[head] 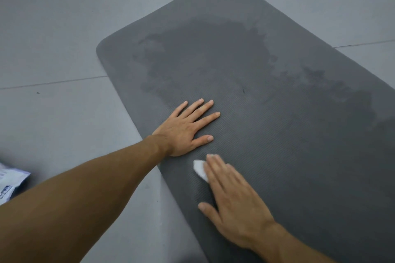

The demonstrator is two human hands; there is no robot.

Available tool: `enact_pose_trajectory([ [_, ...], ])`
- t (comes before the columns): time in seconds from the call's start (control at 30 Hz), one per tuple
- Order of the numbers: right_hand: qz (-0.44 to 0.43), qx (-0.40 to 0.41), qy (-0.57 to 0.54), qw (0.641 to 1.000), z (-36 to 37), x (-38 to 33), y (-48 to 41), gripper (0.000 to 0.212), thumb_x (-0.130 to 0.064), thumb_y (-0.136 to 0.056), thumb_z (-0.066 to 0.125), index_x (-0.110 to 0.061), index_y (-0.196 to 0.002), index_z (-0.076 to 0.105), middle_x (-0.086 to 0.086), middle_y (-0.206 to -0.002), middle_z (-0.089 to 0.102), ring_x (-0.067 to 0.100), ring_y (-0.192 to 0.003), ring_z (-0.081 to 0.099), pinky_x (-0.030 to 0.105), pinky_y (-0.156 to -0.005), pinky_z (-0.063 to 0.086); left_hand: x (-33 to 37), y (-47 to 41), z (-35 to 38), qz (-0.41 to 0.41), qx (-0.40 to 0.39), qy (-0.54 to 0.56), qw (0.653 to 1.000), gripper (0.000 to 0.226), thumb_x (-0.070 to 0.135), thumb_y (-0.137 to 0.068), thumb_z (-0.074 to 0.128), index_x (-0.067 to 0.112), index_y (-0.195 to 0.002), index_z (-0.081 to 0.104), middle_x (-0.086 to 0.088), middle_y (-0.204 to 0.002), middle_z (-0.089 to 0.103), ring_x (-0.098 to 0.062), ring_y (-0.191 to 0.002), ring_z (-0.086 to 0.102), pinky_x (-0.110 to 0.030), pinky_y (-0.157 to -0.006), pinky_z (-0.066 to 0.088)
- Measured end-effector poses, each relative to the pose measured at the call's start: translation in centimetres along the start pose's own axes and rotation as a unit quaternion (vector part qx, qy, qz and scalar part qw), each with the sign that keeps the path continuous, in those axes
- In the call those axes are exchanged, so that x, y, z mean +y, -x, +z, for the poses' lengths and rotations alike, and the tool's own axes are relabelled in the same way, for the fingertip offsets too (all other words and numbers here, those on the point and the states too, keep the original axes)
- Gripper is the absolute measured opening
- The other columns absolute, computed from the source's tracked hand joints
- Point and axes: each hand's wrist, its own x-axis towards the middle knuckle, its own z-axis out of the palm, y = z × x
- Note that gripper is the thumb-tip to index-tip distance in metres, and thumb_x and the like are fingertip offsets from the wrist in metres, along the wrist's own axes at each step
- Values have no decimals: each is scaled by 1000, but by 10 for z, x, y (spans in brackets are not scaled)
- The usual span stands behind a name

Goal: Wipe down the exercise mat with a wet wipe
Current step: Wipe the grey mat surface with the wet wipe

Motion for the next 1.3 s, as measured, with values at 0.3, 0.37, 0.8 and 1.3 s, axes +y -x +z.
enact_pose_trajectory([
  [0.3, -91, 55, 17, 994, -9, -8, 7, 84, -68, -102, 29, -8, -161, 26, 6, -170, 18, 17, -158, 12, 36, -124, 23, 0, 0, -1, -3, -3, -1, 1000, 67, 73, -102, 12, 47, -160, -8, 13, -171, -15, -9, -155, -19, -45, -128, -4],
  [0.37, 26, 93, -8, 995, -22, 19, 4, 89, -70, -100, 23, -9, -164, 12, 3, -172, 3, 15, -159, -1, 36, -126, 13, 0, 0, -1, -4, -1, -2, 1000, 67, 73, -102, 13, 46, -161, -7, 12, -171, -14, -9, -156, -18, -45, -128, -4],
  [0.8, -112, -38, 30, 993, 8, -53, 5, 89, -78, -97, 21, -13, -151, 50, 4, -160, 43, 15, -150, 35, 29, -115, 40, 0, 1, -2, 1, 0, 3, 1000, 67, 73, -103, 12, 45, -161, -5, 11, -171, -13, -10, -156, -18, -45, -128, -5],
  [1.3, -22, -1, -15, 1000, -9, 5, 26, 96, -79, -95, 29, -10, -162, 20, 4, -171, 11, 15, -158, 9, 31, -123, 23, 2, 8, 0, -17, 23, 12, 1000, 66, 70, -104, 16, 42, -163, 3, 12, -172, -6, -9, -157, -12, -45, -129, -1],
])
